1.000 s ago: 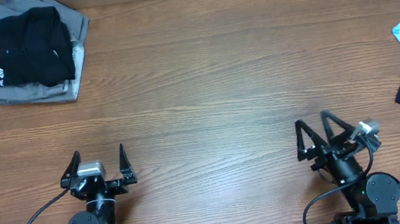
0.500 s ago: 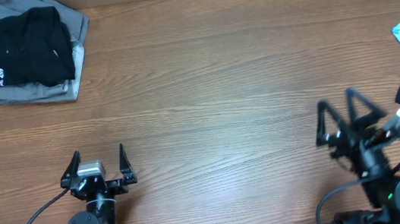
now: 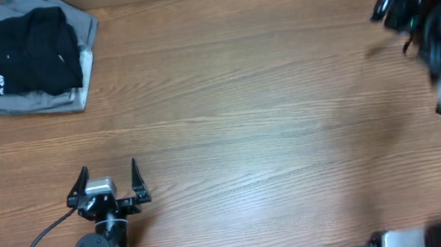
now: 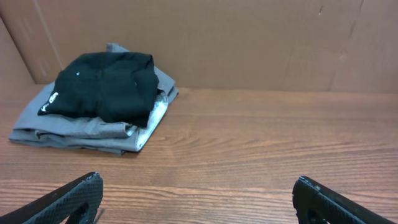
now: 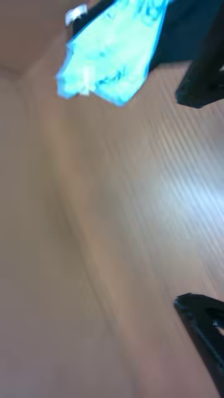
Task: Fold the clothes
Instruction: 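Reach the right gripper to the light-blue T-shirt at right and grasp it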
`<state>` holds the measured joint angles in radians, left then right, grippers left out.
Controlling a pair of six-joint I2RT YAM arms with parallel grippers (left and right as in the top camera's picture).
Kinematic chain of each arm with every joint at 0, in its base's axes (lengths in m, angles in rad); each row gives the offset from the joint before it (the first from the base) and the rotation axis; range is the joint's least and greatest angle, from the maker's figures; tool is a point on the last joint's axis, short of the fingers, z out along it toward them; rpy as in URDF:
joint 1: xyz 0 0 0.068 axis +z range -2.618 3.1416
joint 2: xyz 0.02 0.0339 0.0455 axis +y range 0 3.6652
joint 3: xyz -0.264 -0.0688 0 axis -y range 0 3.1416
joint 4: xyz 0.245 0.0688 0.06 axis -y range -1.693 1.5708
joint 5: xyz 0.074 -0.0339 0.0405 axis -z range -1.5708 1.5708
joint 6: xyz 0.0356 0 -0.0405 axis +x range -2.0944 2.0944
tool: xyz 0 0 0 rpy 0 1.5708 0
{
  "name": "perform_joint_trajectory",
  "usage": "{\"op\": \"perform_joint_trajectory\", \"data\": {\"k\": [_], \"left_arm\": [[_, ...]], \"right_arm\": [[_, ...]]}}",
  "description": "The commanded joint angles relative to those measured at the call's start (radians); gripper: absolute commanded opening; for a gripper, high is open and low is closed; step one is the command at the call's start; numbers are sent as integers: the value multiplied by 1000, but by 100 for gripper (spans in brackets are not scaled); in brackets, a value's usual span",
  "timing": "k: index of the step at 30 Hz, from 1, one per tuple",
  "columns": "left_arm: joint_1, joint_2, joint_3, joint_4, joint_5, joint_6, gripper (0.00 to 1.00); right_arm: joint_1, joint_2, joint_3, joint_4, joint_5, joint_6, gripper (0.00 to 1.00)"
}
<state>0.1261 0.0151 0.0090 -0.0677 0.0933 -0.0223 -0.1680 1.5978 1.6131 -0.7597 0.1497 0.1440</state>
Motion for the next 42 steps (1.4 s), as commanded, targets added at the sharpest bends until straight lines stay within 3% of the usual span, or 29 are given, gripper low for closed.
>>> {"op": "perform_joint_trajectory", "data": {"k": [1,5,24,34,39,42], "left_arm": [[-1,-11,-4,-2,-4,16,100],[-1,-11,-4,-2,-4,16,100],[-2,-11,-4,-2,-4,16,100],[-2,-11,-4,-2,-4,16,100],[-2,-11,-4,-2,-4,16,100],[-1,-11,-4,-2,-4,16,100]], "right_arm": [[-81,248,299,-139,60,-48,100],[-139,422,471,-220,61,-66,100],[-259,835,475,91,315,-203,97],[-292,950,475,170,364,-231,97],[-305,969,475,190,325,-241,93],[-306,983,475,187,318,-247,86]]}}
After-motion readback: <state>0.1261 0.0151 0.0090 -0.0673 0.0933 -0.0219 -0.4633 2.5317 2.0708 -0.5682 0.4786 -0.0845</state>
